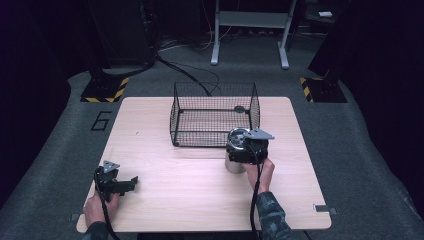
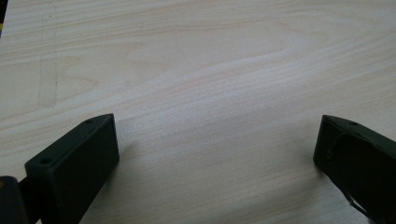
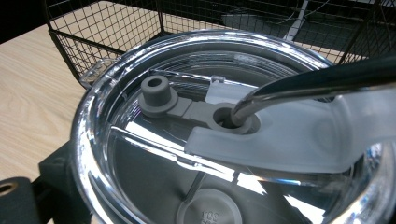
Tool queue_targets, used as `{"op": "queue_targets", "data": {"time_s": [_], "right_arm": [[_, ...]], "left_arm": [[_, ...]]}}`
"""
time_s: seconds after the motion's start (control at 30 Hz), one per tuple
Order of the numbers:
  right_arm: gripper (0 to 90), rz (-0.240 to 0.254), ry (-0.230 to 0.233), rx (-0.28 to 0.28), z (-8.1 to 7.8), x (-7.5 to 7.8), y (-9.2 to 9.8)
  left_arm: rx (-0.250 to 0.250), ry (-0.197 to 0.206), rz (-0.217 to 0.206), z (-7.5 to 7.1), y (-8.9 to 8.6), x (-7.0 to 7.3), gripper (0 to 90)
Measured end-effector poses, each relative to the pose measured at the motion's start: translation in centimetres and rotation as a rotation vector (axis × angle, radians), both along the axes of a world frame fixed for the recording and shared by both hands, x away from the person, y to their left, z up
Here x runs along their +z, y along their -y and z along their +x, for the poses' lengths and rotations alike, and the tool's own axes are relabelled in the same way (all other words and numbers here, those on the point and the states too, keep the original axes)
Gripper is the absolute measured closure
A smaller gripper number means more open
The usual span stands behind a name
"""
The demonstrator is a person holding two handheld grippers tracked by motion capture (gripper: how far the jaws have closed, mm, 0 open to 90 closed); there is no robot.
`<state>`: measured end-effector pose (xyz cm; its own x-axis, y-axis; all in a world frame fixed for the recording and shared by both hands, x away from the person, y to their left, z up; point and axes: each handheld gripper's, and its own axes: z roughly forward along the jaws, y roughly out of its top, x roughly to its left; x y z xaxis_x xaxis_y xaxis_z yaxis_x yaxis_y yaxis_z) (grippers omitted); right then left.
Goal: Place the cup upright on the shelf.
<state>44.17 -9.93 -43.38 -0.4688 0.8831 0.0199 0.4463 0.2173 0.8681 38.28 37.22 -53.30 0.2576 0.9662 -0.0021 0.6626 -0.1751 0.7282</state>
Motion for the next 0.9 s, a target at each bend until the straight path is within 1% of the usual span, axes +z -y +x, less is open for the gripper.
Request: {"op": "queue_targets", "data": {"time_s": [0.07,0.1,0.2,0.3,0.37,0.43,0.5,0.57,0.7,0.8,0.9], "right_arm": [[3.6,0.004,0.000,-0.002,-0.1,0.2,0.2],[3.6,0.006,0.008,0.005,-0.1,0.3,0.4],[3.7,0.017,0.005,0.005,-0.2,0.7,0.8],[3.7,0.010,0.010,0.008,-0.3,1.0,1.0],[3.6,0.009,0.017,0.014,-0.5,1.7,1.3],[3.7,0.018,0.024,0.018,-0.8,2.2,1.4],[3.7,0.012,0.026,0.022,-0.8,2.5,1.4],[3.7,0.007,0.029,0.029,-1.0,3.3,1.5],[3.7,0.003,0.027,0.044,-1.0,4.2,1.4],[3.7,0.001,0.030,0.047,-1.1,4.7,1.3],[3.7,-0.005,0.030,0.047,-1.2,5.1,1.2]], "left_arm": [[-0.005,0.000,0.008,0.0,-0.1,0.0,0.0],[0.003,0.004,-0.001,0.0,0.0,0.0,0.1],[0.002,0.003,-0.001,0.0,0.0,0.0,0.1],[0.002,0.004,-0.003,0.0,0.0,0.0,0.1],[0.001,0.002,0.000,0.0,0.0,0.0,0.1],[0.002,0.002,-0.004,0.0,0.0,0.0,0.0],[0.000,0.002,0.001,0.0,0.0,0.0,0.0],[0.002,0.002,-0.004,0.0,0.0,0.0,0.1],[0.000,0.002,0.000,0.0,0.0,0.0,0.1],[0.004,0.003,-0.006,0.0,0.0,0.0,0.0],[0.000,0.002,0.000,0.0,0.0,0.0,0.0]]}}
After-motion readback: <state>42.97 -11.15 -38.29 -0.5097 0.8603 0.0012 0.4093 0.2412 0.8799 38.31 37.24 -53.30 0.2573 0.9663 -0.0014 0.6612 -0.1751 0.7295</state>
